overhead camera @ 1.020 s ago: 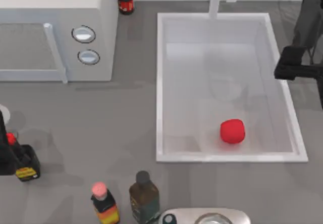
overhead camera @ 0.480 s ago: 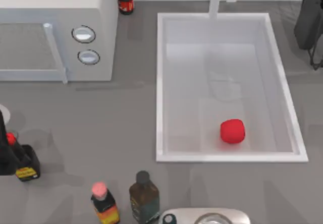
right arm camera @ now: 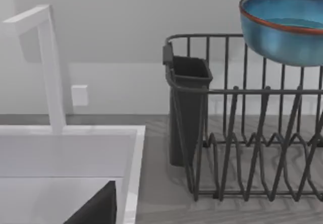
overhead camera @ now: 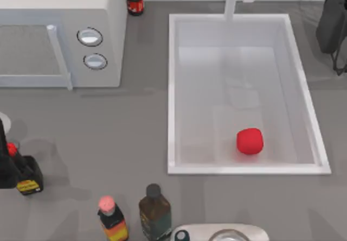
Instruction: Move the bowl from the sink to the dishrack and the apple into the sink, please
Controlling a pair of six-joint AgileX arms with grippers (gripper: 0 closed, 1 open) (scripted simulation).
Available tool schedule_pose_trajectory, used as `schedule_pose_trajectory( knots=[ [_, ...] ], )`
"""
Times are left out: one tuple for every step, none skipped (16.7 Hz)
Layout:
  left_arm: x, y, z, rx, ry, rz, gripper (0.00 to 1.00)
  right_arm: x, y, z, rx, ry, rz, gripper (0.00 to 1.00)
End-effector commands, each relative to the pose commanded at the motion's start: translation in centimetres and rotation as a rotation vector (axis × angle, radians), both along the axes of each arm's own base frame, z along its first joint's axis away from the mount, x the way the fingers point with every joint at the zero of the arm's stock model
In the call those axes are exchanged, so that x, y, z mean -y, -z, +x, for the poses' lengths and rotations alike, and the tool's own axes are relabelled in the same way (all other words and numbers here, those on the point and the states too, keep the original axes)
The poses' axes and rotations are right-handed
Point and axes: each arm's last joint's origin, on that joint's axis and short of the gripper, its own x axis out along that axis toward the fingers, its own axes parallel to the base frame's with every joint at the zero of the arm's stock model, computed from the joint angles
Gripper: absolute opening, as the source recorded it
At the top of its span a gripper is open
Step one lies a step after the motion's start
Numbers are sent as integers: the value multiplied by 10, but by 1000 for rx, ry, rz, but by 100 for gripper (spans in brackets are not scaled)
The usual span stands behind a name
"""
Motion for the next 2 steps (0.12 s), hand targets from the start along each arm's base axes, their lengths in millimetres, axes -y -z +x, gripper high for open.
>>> schedule_pose_trajectory(
  knots=[
    [0, 0, 0, 0, 0, 0, 100, 0, 1, 0, -2, -3, -1, 100],
    [0, 0, 0, 0, 0, 0, 100, 0, 1, 0, -2, -3, -1, 100]
  ],
)
